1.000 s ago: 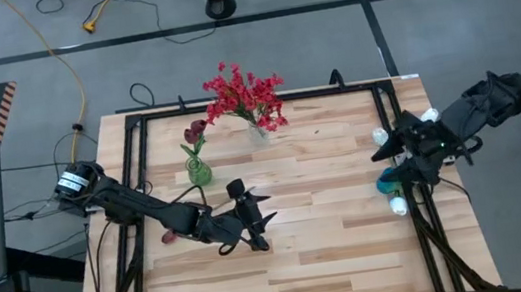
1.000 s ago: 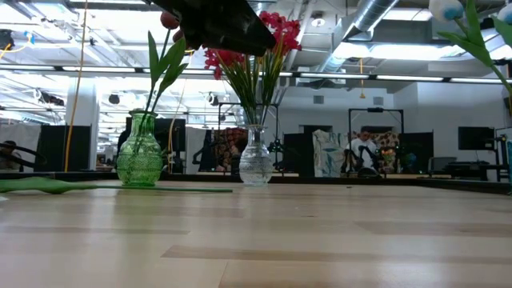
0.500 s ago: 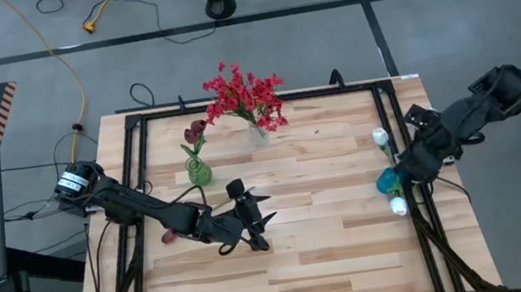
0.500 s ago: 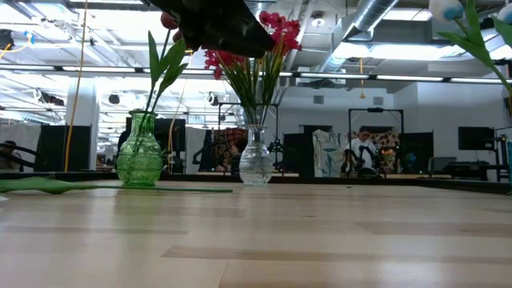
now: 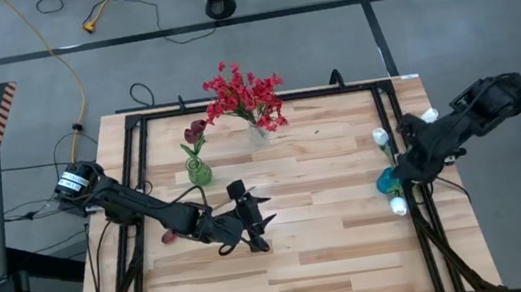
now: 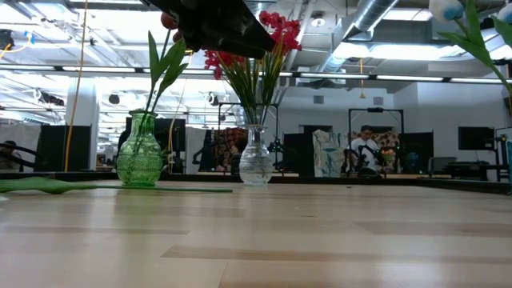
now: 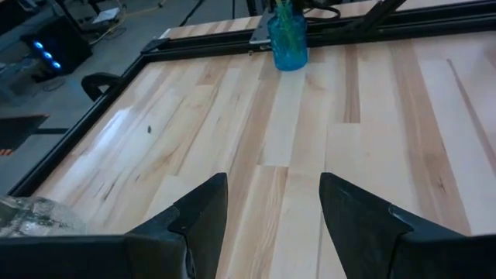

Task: Sort flowers into vase by color
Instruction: Move the blue vase to the top of the table

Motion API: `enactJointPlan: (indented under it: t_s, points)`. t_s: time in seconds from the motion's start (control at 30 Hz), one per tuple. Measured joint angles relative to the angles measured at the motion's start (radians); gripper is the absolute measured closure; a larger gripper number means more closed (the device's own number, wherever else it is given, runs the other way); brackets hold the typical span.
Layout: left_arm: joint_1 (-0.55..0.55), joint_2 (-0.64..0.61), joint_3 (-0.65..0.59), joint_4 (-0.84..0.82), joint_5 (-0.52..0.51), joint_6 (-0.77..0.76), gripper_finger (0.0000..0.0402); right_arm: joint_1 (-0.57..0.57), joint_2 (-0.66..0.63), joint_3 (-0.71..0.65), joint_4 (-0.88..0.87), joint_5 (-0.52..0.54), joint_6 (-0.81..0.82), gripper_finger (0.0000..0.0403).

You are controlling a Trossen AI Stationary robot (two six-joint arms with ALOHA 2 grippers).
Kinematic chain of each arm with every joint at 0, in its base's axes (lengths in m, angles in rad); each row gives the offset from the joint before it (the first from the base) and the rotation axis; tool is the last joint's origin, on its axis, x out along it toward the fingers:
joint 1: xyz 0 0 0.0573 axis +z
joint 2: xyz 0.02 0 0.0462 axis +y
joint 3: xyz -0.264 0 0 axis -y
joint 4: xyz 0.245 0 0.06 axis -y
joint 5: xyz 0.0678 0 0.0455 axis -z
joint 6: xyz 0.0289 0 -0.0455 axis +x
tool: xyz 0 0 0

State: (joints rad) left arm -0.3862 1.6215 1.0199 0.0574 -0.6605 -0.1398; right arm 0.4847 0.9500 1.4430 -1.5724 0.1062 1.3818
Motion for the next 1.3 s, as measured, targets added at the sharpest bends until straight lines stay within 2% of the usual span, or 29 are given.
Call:
enactJointPlan:
  t_s: [0.2,0.5,0.7,0.9,1.07,1.3]
  points:
    - [0.0,0.0,0.0,0.0,0.001,0.0,0.0208,0.0,0.054,-0.013,0.001,-0.001,-0.069,0.0031]
    - [0.0,0.0,0.0,0.0,0.001,0.0,0.0208,-0.049,0.051,-0.013,0.002,0.022,-0.184,0.0036]
    - [0.0,0.0,0.0,-0.003,0.001,0.0,0.0208,-0.102,0.043,-0.013,0.002,0.024,-0.376,0.0044]
    - [0.0,0.0,0.0,-0.032,0.001,-0.001,0.0208,-0.151,0.0,-0.013,0.001,0.026,-0.49,0.0062]
    - [0.0,0.0,0.0,-0.048,0.001,-0.02,0.0208,-0.181,-0.062,-0.013,0.002,0.026,-0.496,0.008]
    - [0.0,0.0,0.0,-0.046,0.001,-0.022,0.0208,-0.165,-0.088,-0.012,0.005,0.026,-0.424,0.0083]
